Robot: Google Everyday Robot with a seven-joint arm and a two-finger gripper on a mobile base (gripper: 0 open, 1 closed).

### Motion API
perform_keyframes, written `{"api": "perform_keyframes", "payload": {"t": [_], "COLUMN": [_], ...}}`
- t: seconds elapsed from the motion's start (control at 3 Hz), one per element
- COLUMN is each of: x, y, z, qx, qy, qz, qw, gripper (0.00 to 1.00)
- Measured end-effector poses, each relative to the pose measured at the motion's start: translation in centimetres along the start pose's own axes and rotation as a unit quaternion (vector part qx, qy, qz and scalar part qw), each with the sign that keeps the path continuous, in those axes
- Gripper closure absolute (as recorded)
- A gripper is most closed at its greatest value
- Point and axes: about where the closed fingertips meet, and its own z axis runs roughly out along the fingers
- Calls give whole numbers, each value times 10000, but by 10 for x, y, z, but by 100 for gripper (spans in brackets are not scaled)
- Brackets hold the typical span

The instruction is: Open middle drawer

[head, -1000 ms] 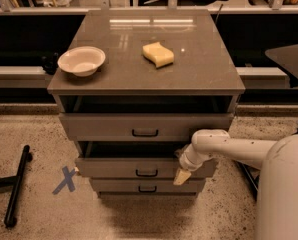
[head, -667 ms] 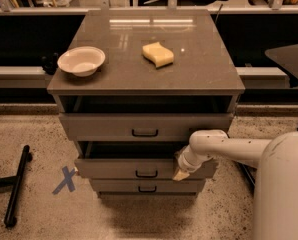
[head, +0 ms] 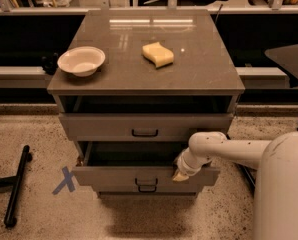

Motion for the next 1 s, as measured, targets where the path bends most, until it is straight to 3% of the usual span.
{"api": "perform_keyframes", "payload": {"t": [0.33, 1.0], "x": [1, 1], "y": [37, 37], "z": [-6, -6], "qx": [-263, -264], "qy": [-142, -142], "qz": [159, 159], "qw": [9994, 9994], "gripper": [100, 51]}}
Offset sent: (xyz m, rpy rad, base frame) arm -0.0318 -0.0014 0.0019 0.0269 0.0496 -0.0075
